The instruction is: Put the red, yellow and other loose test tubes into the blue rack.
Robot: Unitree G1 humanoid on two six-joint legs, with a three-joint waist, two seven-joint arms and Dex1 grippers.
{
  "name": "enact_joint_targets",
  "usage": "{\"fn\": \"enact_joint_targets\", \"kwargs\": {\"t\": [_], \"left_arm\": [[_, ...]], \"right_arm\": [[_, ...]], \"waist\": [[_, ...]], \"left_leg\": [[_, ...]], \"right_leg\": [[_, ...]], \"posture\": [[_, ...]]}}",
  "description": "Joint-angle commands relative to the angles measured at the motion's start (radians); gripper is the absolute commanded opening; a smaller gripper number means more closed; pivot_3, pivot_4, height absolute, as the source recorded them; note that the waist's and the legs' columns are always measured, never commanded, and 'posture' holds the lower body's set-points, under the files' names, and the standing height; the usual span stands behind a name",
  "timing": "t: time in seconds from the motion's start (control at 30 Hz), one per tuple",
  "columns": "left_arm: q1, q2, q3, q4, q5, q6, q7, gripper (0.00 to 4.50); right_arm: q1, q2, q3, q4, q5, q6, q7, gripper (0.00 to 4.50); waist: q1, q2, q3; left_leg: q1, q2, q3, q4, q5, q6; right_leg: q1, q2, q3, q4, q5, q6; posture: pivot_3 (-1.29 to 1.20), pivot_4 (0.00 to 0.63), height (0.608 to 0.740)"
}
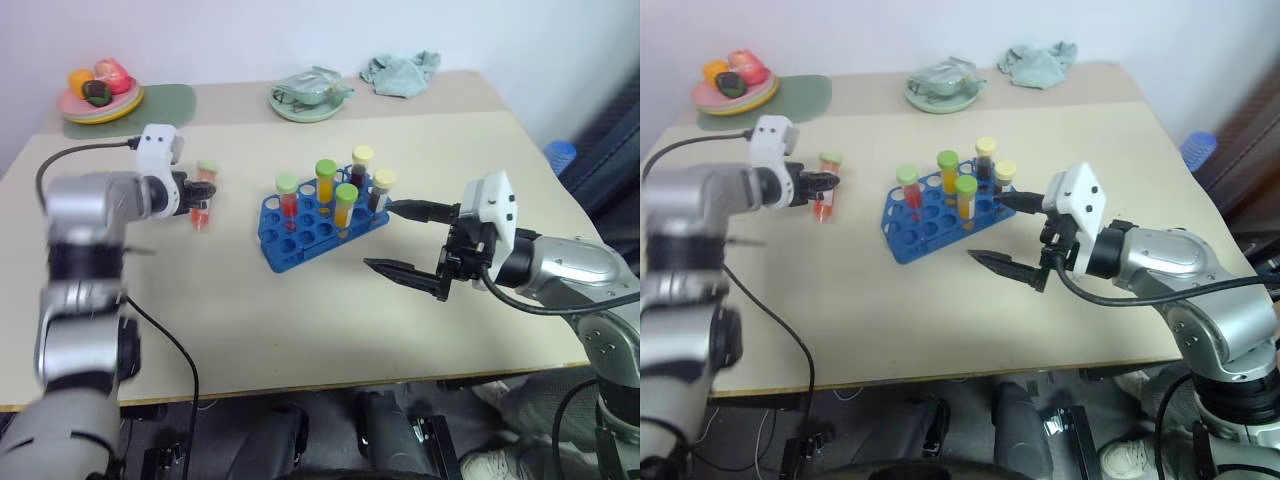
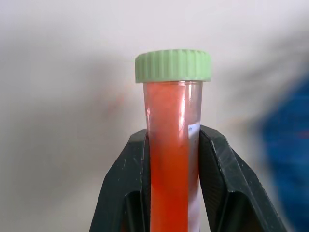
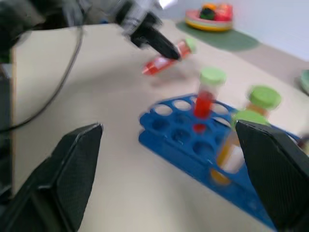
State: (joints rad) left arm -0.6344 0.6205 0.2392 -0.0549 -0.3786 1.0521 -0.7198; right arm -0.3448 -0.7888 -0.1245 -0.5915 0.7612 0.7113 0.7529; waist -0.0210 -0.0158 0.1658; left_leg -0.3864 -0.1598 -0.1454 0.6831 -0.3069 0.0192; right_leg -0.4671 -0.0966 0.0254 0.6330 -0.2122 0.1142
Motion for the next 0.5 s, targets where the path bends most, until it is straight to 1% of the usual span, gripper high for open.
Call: {"fn": "enact_joint_targets", "kwargs": {"t": [0.03, 0.07, 0.13, 0.2, 0.27, 0.37, 0.5], "left_arm": [[0.114, -0.043, 0.186, -0.221, -0.17, -0.139, -0.074, 0.75], [0.149, -0.028, 0.188, -0.233, -0.199, -0.144, -0.111, 0.75], [0.202, -0.005, 0.152, -0.242, -0.181, -0.258, -0.175, 0.75], [0.224, 0.007, 0.099, -0.216, -0.182, -0.356, -0.263, 0.75], [0.22, 0.004, 0.044, -0.175, -0.162, -0.448, -0.319, 0.75], [0.17, -0.047, -0.015, -0.092, -0.155, -0.539, -0.335, 0.75], [0.092, -0.159, -0.132, 0.066, -0.111, -0.666, -0.365, 0.75]], "right_arm": [[-0.017, -0.001, -0.016, -0.007, 0.008, -0.018, 0.011, 4.5], [-0.016, -0.001, -0.017, -0.006, 0.007, -0.018, 0.012, 4.5], [-0.011, -0.003, -0.021, -0.006, 0.005, -0.018, 0.013, 4.5], [-0.001, -0.006, -0.03, -0.015, 0.005, -0.013, 0.006, 4.5], [0.012, -0.009, -0.039, -0.029, 0.007, -0.008, -0.003, 4.5], [0.037, -0.013, -0.064, -0.059, 0.018, 0.006, -0.031, 4.5], [0.128, -0.021, -0.136, -0.148, 0.037, 0.035, -0.099, 4.5]], "waist": [[0.01, 0.0, 0.0], [0.013, 0.0, 0.0], [0.023, 0.0, 0.0], [0.034, 0.0, 0.0], [0.038, 0.0, 0.0], [0.044, 0.0, 0.0], [0.059, 0.0, 0.0]], "left_leg": [[0.001, 0.0, 0.0, 0.0, 0.0, 0.0], [0.001, 0.0, 0.0, 0.001, 0.0, 0.0], [0.004, 0.001, 0.0, 0.001, 0.001, -0.002], [0.013, 0.001, 0.002, -0.001, 0.001, -0.001], [0.015, 0.002, 0.002, -0.001, -0.001, 0.001], [0.015, 0.001, 0.002, 0.0, -0.002, 0.003], [0.013, 0.001, 0.003, 0.0, -0.002, 0.004]], "right_leg": [[0.001, 0.0, 0.0, 0.0, 0.001, -0.001], [0.002, 0.0, -0.001, 0.0, 0.001, -0.002], [0.005, 0.001, -0.001, 0.0, 0.004, -0.002], [0.014, 0.001, 0.0, -0.001, 0.004, -0.002], [0.017, 0.001, -0.001, -0.003, 0.003, -0.002], [0.017, 0.001, -0.001, -0.005, 0.003, -0.002], [0.016, 0.0, -0.001, -0.007, 0.004, -0.002]], "posture": [[0.0, 0.15, 0.74], [0.0, 0.15, 0.74], [0.0, 0.15, 0.74], [0.0, 0.15, 0.74], [0.0, 0.15, 0.74], [0.0, 0.15, 0.74], [0.0, 0.15, 0.74]]}}
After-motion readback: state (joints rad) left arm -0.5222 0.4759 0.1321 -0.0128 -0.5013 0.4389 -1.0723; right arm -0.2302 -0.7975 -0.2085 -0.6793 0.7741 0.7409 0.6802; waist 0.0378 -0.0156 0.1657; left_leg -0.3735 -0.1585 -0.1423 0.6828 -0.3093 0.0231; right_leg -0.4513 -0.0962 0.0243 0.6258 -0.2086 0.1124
